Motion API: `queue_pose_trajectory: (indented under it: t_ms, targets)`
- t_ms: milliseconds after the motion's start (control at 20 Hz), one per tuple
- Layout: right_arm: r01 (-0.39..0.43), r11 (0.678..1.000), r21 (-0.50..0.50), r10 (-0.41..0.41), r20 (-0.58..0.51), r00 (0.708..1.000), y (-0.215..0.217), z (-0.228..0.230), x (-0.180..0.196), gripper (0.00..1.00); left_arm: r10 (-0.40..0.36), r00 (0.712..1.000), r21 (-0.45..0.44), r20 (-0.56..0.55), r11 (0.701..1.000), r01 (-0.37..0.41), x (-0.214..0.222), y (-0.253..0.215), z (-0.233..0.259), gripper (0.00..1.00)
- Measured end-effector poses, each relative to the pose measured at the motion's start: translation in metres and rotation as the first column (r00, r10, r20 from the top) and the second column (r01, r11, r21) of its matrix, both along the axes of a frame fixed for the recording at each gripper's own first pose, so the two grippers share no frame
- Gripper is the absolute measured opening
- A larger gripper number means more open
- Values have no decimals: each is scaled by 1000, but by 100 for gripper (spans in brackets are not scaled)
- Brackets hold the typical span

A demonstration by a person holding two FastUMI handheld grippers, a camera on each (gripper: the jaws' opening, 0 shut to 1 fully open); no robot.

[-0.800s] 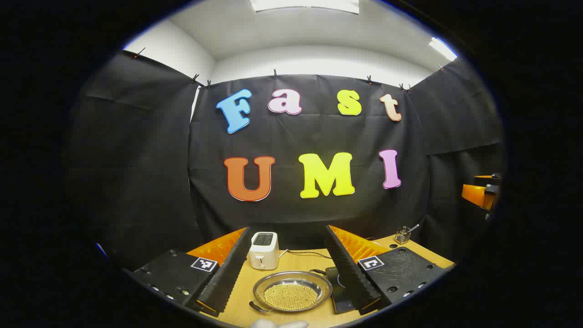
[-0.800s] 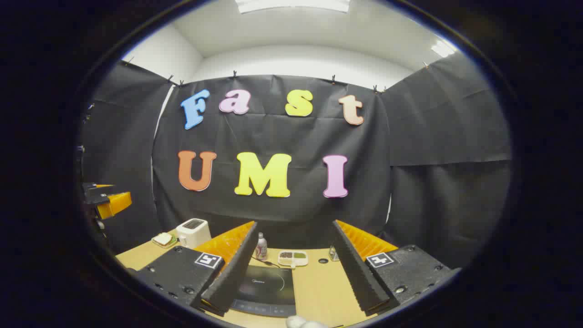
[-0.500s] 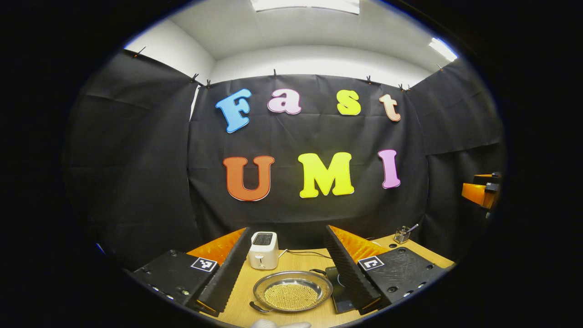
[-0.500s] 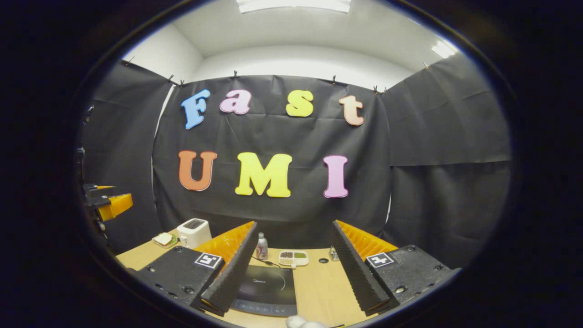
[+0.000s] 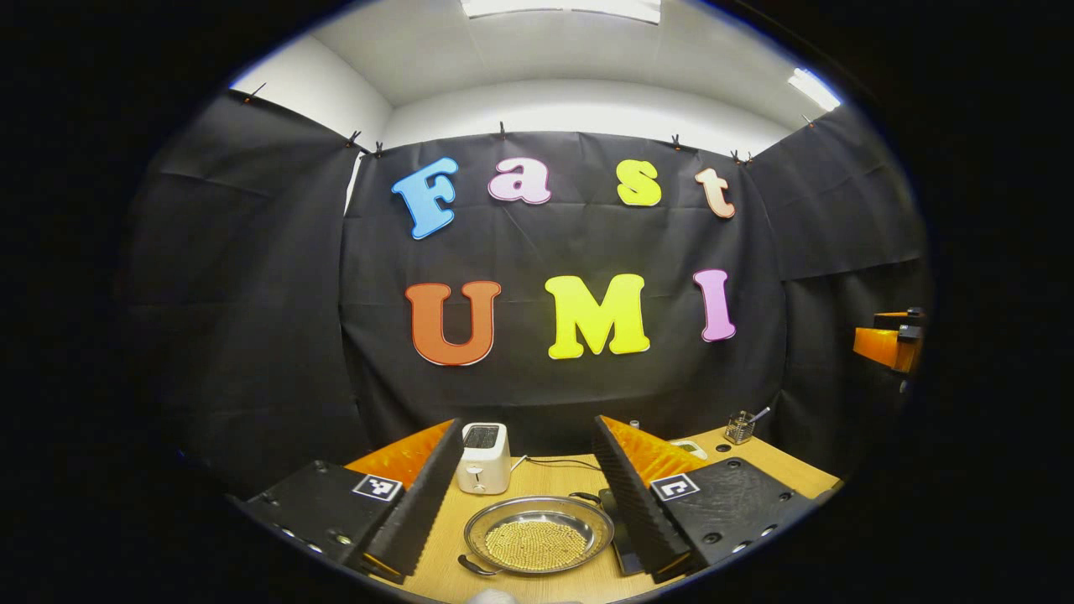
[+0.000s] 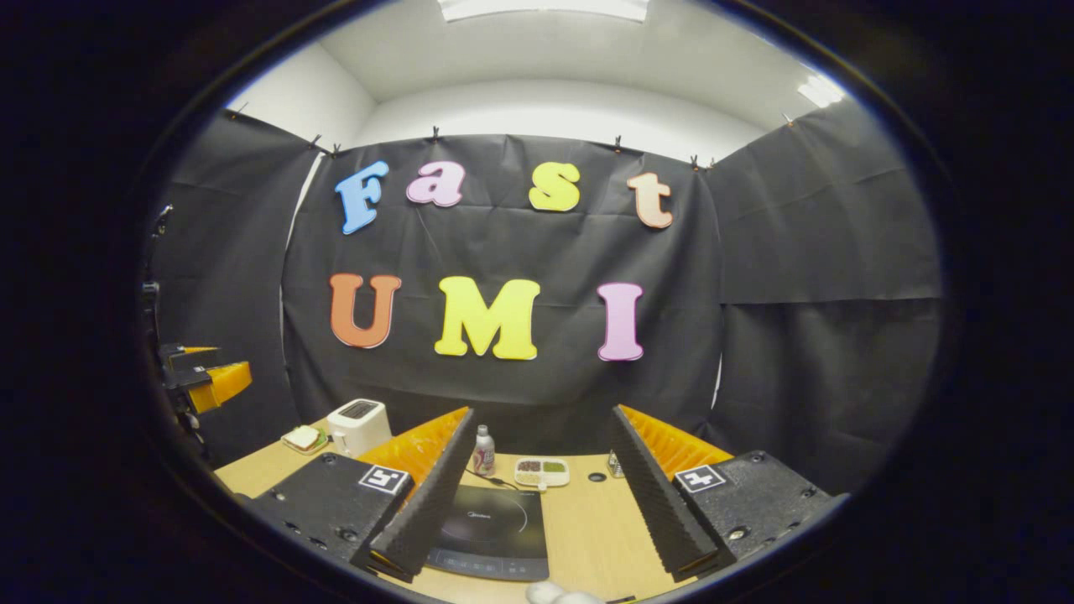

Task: First push the handle of the pot to place it horizontally, then grasp the pot with both hands and set it on the induction cooktop.

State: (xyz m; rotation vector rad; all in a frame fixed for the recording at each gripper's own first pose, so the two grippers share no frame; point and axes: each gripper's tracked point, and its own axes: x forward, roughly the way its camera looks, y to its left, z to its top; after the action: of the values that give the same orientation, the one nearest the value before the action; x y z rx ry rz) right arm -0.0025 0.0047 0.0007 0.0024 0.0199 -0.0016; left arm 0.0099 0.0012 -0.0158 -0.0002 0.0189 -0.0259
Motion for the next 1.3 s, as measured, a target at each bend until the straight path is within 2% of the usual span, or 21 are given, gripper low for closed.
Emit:
queue_pose_trajectory:
  t_ms: [50,200,250,300,350,450,650,800,1000,1100,1150,1200,1300]
  targets:
    - [2,1000,-1,-2,0,1000,0,0,0,96,-4,1000,-3,-3,1000,4,0,0,-3,76]
    - [14,1000,-15,-14,-5,1000,-4,1,-1,96,-44,999,-33,-2,998,44,4,-5,-10,28]
    - [14,1000,-20,-15,-9,1000,-5,0,-2,96,-49,999,-50,-12,998,48,6,-4,-16,27]
    - [16,999,-27,-17,-15,1000,-6,0,-3,96,-75,997,-74,-22,995,73,8,-7,-22,1]
    - [19,999,-33,-19,-19,1000,-7,-2,-4,97,-92,995,-96,-38,991,88,7,-13,-29,6]
    - [22,999,-38,-24,-28,999,-9,-2,-7,96,-122,987,-121,-103,987,110,11,-17,-50,0]
    - [45,997,-65,-49,-64,997,-18,-13,-12,97,-149,966,-151,-213,982,118,15,-22,-103,0]
    - [55,997,-62,-61,-101,993,-22,-24,-13,97,-150,934,-148,-325,983,106,11,-23,-157,0]
    - [64,995,-74,-76,-164,984,-25,-45,-17,97,-190,849,-163,-493,979,125,-7,-33,-235,0]
    - [67,995,-78,-81,-188,979,-26,-55,-20,100,-188,806,-161,-561,980,116,-18,-31,-267,0]
    - [70,994,-79,-84,-196,977,-27,-58,-20,97,-187,780,-165,-597,980,108,-20,-28,-282,0]
    - [71,994,-80,-86,-205,975,-26,-60,-20,100,-185,761,-167,-622,981,101,-24,-25,-294,0]
    - [78,994,-77,-93,-214,972,-28,-65,-24,97,-175,721,-151,-670,984,99,-28,-20,-322,0]
